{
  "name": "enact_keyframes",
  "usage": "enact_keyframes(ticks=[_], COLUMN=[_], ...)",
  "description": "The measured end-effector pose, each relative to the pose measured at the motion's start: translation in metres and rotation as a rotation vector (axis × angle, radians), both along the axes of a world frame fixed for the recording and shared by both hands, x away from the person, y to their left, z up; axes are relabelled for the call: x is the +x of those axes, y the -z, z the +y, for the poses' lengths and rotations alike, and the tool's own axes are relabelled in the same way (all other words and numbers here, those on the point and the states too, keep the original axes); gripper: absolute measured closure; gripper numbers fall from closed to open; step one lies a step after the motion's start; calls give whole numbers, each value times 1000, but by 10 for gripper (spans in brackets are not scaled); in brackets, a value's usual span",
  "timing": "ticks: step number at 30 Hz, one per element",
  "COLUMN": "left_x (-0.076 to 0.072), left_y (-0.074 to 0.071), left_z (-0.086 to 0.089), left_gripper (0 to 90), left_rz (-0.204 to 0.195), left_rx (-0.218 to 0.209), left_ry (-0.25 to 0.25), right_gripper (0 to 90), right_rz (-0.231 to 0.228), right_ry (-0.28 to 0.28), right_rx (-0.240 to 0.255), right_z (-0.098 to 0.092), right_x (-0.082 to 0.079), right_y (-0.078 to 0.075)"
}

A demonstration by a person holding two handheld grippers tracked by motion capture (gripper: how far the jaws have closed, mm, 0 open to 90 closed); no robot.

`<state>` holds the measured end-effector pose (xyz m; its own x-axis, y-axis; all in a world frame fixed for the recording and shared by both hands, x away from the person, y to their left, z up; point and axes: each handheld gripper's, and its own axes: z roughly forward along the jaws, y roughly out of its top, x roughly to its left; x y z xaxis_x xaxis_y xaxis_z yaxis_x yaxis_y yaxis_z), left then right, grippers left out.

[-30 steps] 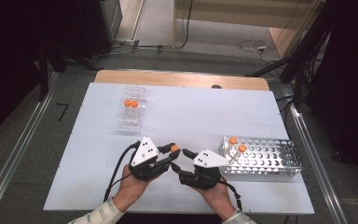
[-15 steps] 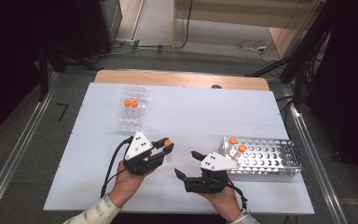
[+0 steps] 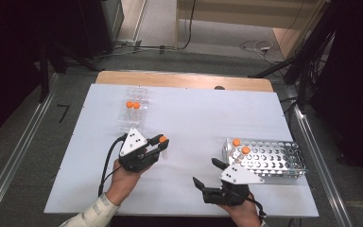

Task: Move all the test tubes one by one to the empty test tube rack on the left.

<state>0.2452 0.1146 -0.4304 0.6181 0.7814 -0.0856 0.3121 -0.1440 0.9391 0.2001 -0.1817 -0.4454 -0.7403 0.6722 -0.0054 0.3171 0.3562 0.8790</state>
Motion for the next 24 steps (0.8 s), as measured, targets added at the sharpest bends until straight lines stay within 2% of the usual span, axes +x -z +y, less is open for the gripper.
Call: enact_keyframes(ticks=[11,18,24], left_x=[8,20,30], left_y=[-12,-14,-21], left_z=[21,35,47], left_gripper=[705,705,705], left_rz=[-24,-16,-19], left_rx=[-21,-22,-11], left_ry=[-61,-119,-169], right_gripper=[152,152,153], right_rz=[-3,-2,-5], right_ry=[30,86,122], right_rx=[-15,0,18], right_z=[-26,-45,-55], right_x=[-21,-24,-24], right_y=[3,3,3])
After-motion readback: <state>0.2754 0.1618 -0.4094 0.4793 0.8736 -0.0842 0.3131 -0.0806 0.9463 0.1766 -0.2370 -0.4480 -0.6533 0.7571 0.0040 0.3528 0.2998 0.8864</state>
